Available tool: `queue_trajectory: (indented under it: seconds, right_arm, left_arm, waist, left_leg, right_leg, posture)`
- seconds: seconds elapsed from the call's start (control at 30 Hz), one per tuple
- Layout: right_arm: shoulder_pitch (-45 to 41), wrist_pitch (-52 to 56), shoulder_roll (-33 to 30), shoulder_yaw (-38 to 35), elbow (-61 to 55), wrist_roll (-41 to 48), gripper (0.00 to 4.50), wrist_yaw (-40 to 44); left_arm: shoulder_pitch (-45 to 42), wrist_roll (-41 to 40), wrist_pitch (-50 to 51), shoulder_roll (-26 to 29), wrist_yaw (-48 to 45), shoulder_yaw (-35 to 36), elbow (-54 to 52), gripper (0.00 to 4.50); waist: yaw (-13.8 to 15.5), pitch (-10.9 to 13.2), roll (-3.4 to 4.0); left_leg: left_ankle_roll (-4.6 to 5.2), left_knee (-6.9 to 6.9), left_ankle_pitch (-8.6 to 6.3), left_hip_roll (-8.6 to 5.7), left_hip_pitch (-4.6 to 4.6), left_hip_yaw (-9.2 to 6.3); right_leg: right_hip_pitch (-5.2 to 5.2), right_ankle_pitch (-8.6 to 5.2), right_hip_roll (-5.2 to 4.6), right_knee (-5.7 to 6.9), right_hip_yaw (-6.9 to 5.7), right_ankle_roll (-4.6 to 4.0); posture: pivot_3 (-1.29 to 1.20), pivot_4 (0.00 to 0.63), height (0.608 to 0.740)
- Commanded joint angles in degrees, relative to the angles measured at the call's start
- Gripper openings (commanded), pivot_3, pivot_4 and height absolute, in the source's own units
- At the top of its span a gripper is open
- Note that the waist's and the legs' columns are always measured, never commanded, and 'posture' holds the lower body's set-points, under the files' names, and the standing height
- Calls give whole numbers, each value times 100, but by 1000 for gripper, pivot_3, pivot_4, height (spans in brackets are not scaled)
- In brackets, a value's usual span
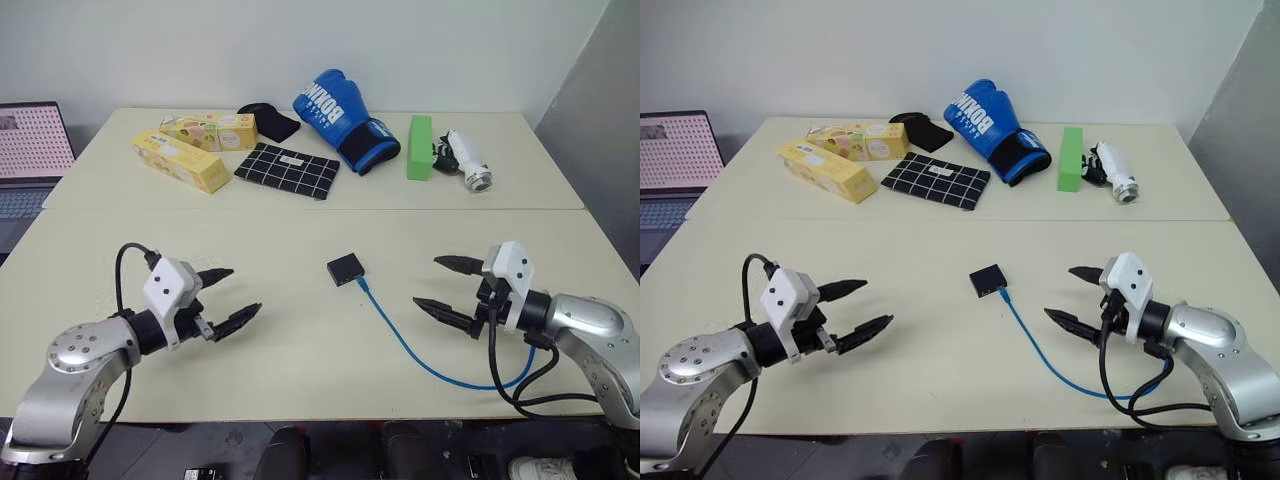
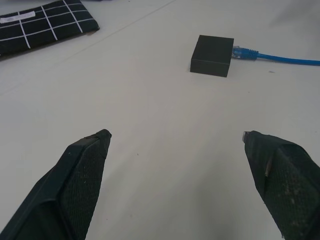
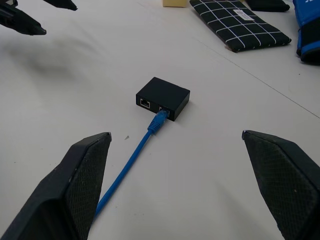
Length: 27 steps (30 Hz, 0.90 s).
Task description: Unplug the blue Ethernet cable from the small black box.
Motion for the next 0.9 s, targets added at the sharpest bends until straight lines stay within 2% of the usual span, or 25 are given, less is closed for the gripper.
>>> queue_trajectory:
  seconds: [0.03,0.7,0.9]
  right_arm:
    - [-99,-32,17,-7,-102,48,4450,62]
    - [-208,172,351,323,-77,-97,4450,-370]
    - [-693,551,1201,1021,505,-910,4450,-1505]
  left_arm:
    - [36,-53,-101,66,-96,97,-202,4500]
    - [27,-56,-90,43,-217,43,-276,4500]
    - [-249,-556,-230,63,-852,31,-232,4500]
  waist:
    - [0,0,0]
    - [-1,1,1]
    - [-6,0,0]
  left_leg:
    - [0,0,0,0,0,0]
    - [0,0,0,1,0,0]
    - [-1,0,0,0,0,1]
  right_leg:
    - [0,0,0,0,0,0]
    - [-1,0,0,0,1,0]
    - [-2,0,1,2,0,0]
  posture:
    - [0,150,740]
    - [0,150,740]
    - [0,150,740]
